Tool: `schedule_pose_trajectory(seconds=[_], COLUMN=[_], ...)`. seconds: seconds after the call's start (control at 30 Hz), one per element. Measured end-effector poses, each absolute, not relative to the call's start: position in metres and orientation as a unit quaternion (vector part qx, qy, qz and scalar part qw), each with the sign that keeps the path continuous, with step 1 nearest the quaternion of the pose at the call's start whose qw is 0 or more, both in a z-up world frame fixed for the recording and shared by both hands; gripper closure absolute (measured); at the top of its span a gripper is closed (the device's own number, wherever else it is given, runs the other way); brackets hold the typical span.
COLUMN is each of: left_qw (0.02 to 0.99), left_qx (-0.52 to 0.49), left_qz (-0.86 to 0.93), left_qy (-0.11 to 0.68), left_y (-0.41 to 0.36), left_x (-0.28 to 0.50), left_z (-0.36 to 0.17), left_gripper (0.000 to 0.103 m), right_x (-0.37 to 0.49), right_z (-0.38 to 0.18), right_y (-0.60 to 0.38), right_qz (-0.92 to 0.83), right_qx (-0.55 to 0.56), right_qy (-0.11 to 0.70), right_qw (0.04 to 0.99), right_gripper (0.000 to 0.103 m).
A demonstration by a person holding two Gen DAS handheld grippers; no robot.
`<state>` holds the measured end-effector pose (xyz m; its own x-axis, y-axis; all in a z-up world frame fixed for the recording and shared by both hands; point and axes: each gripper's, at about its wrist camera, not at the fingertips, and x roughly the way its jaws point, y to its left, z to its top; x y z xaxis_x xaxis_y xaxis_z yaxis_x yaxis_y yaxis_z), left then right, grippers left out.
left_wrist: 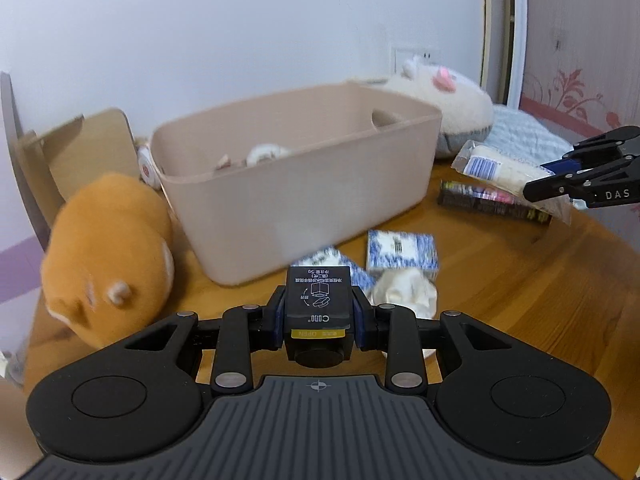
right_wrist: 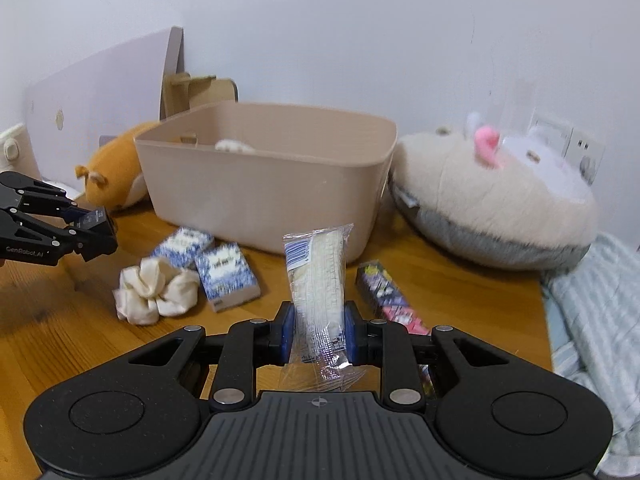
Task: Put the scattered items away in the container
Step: 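Lift and carry clear packet and black box over the container with both tools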
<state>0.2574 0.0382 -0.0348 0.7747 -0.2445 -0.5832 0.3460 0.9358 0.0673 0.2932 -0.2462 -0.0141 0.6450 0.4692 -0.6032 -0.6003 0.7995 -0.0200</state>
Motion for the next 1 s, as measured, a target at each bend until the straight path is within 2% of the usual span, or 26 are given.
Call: schedule_pose_trajectory(seconds=[0.67, 1.0], left_qw=[0.961, 0.963], left_qx=[0.100, 0.094], left_qz=[-0.140, -0.120], left_qy=[0.217, 0.222], left_y=[0.030, 0.027], left_x=[0.286, 0.328], left_z=[0.043, 0.054], left_gripper=[0.071, 0.071], right_x=[0.318, 0.320], right_z=[0.063, 0.074], right_y=[-0.216, -0.190], right_qz=[0.317, 0.321], right_qx=[-0.112, -0.112], right_qy=[0.219, 0.212], right_qw=[0.916, 0.916], right_gripper=[0.080, 0.080])
